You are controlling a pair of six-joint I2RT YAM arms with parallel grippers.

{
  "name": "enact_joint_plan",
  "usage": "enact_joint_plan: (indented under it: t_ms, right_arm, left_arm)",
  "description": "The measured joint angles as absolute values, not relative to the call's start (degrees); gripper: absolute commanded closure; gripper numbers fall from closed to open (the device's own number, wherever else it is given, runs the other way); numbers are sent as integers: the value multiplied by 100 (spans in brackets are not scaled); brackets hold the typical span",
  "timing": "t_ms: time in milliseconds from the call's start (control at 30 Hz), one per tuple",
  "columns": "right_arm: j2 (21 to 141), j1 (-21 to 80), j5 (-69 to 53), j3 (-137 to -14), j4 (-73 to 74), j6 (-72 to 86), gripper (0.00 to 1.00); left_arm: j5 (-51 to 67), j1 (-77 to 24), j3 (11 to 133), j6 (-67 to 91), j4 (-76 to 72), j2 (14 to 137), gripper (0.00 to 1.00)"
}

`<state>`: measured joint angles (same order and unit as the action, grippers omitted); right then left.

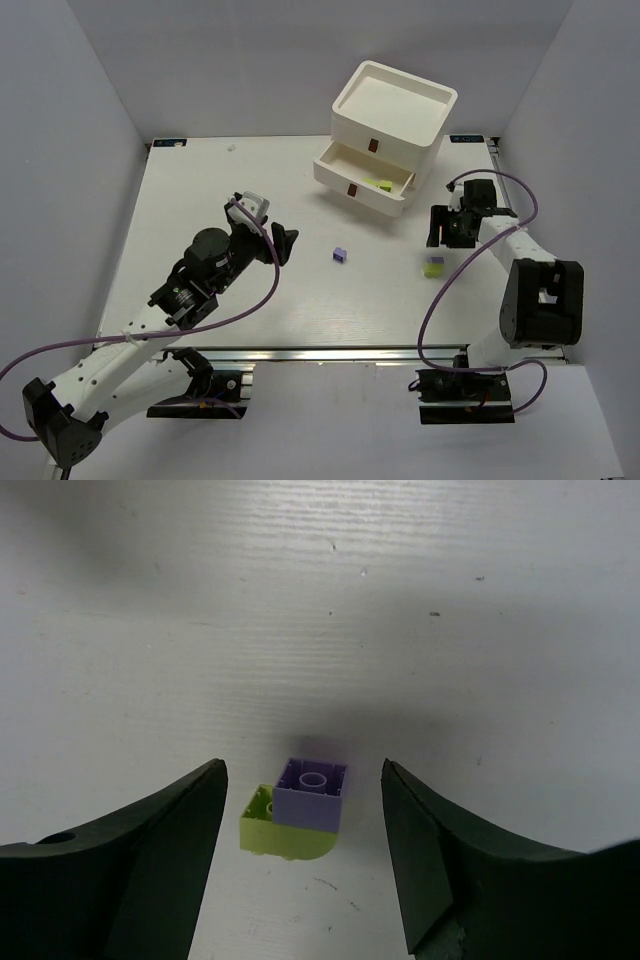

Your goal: Sort the legos into containers by color

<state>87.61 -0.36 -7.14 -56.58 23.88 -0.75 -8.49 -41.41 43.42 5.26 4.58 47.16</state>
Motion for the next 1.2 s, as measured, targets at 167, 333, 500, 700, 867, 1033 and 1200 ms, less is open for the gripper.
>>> enact_joint_plan:
  t_ms: [167,333,500,700,867,1033,1200]
  right_arm:
    - [9192,21,-537,-5660,2508,51,38]
    - [9371,132,-438,-5662,2670,108,39]
    - [9376,163,-419,-5704,2744,110,41]
    - [9376,165,-355,-5736,2783,108,48]
    - [9376,165,-336,-5734,2858,104,48]
    - [9376,165,-336,-5734,2869,104,49]
    - [9376,165,-336,-5734,2908,91,52]
  left_arm:
    - [-849,-4141,4342,515,458,4696,15]
    - [-854,-4141,4342,513,469,4670,15]
    - [-858,-4141,4342,513,471,4615,15]
    - [-860,-4141,4342,513,471,4593,15]
    - [-858,-4141,4342,513,471,4593,15]
    - [-860,-4141,4342,513,471,4593,15]
    - [-860,-4141,4342,513,471,4593,15]
